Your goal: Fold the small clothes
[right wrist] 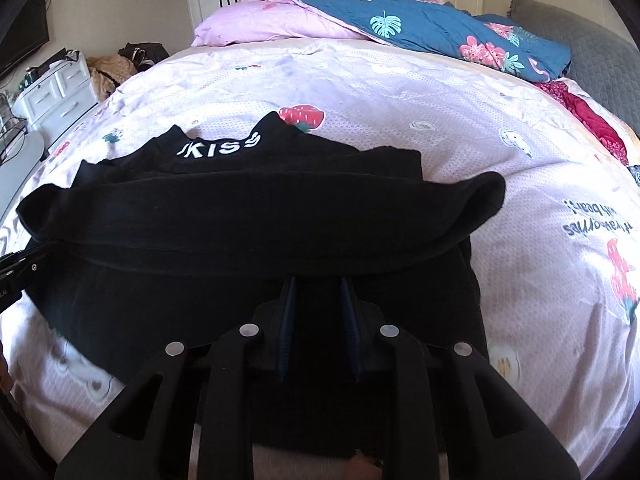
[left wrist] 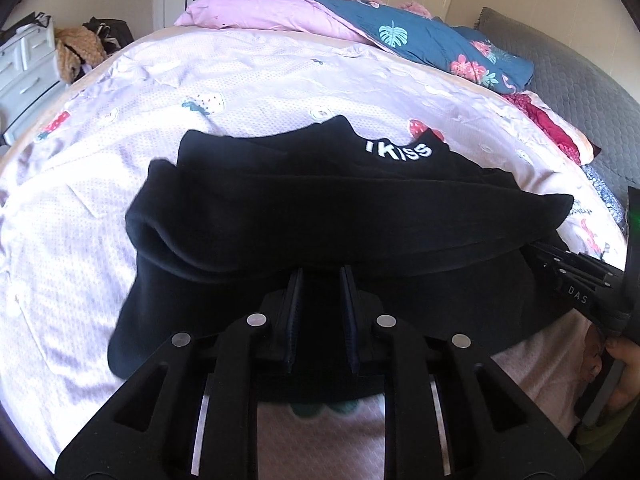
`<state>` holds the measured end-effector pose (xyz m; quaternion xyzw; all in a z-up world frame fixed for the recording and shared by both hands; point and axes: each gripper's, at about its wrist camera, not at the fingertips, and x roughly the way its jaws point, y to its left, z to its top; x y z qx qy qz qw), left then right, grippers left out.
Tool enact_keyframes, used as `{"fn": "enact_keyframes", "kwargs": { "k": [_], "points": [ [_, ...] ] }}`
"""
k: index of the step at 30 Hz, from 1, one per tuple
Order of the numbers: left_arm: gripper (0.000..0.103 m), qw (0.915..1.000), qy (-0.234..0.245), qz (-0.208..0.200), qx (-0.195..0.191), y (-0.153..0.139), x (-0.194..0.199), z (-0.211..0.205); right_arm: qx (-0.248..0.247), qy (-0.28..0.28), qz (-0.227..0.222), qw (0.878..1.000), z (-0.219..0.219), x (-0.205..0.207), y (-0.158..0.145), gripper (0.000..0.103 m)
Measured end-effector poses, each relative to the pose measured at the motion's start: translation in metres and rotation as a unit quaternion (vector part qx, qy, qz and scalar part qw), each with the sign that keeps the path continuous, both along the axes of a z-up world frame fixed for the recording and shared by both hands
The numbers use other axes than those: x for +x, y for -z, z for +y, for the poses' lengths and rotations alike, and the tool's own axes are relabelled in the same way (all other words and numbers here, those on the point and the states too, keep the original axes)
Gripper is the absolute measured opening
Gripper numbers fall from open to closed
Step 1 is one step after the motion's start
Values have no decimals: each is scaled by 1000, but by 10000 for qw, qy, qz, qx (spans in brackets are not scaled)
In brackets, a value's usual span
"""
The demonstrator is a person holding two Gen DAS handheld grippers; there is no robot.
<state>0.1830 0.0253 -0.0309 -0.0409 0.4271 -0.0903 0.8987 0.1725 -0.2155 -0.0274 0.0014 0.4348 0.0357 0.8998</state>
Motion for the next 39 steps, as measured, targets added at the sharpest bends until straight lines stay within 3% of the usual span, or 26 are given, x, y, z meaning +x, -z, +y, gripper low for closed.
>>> {"fn": "enact_keyframes", "kwargs": {
  "k": [9, 18, 20, 23, 26, 28, 31, 35, 36, 37, 38, 39],
  "points": [
    [18, 9997, -233, 11, 36, 7, 45, 12, -14, -73, -156, 9999, -2, 37, -4, 22],
    [18, 9961, -520, -698, -151, -22, 65, 35, 76, 126, -489, 9987, -14, 63, -16, 22],
    [30, 9933, -714, -900, -123, -30, 64, 46, 82, 219, -546, 9982, -20, 66, -18, 22],
    [33, 9889, -1029, -1012, -349, -40, 58, 69, 94, 392, -576, 9975, -32, 66, -20, 22],
    [46, 9878, -1255, -861, -346, -41, 58, 86, 78, 610, -636, 9961, -46, 62, -25, 27],
    [48, 9884, -1353, -597, -355, -29, 57, 94, -12, 689, -607, 9958, -55, 58, -25, 45],
    [49, 9889, -1354, -142, -587, -7, 61, 100, -12, 833, -458, 9955, -68, 56, -20, 46],
    [49, 9911, -1235, 12, -502, 5, 68, 93, 405, 867, -237, 9951, -80, 60, -10, 46],
    [48, 9918, -1188, 25, -461, 6, 68, 91, 419, 838, -214, 9954, -80, 60, -8, 43],
    [33, 9926, -1142, 37, -407, 7, 68, 88, 418, 777, -207, 9959, -79, 61, -6, 39],
    [11, 9934, -1099, 24, -330, 7, 69, 85, 437, 725, -209, 9962, -78, 62, -5, 24],
    [5, 9938, -1083, -14, -230, 7, 68, 82, 498, 688, -215, 9962, -78, 62, -5, 7]
  ]
}}
